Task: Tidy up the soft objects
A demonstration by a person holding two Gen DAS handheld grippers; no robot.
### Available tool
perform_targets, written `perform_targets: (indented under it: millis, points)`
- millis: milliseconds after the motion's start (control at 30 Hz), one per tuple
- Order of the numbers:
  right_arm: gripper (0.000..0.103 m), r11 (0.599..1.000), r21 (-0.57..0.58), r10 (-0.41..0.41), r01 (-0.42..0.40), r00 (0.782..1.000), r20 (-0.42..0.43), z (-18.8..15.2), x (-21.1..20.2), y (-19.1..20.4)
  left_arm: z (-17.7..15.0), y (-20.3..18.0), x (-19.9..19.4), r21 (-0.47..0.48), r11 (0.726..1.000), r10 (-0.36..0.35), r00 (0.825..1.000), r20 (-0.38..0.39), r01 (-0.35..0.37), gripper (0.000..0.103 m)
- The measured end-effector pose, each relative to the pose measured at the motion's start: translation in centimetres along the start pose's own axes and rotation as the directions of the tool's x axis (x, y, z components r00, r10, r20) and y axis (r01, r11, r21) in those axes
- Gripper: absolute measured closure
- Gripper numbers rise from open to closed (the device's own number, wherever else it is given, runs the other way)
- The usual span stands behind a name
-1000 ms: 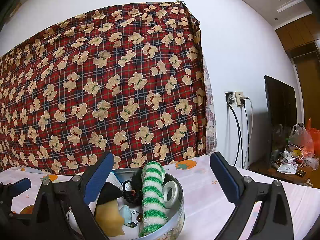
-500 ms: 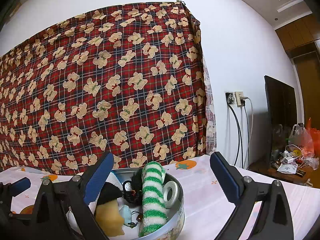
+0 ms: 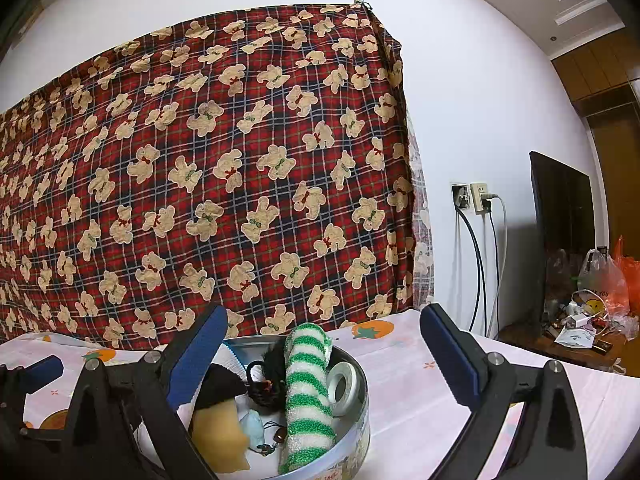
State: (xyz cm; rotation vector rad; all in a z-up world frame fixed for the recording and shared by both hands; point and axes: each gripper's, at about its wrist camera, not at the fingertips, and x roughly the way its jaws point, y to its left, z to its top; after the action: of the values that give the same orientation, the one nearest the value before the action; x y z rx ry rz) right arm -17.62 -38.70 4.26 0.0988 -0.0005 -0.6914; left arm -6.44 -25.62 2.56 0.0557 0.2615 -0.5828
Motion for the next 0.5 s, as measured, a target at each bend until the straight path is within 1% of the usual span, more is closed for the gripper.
perform_targets:
  millis: [500]
  points:
    - [0.004,1.0,-0.001,0.0,0.0,1.0,0.0,-0.01,0.01,0.02,-0.05,0.07,-0.15,-0.004,1.0,-0.009,1.0,-0.004,0.009,0.0]
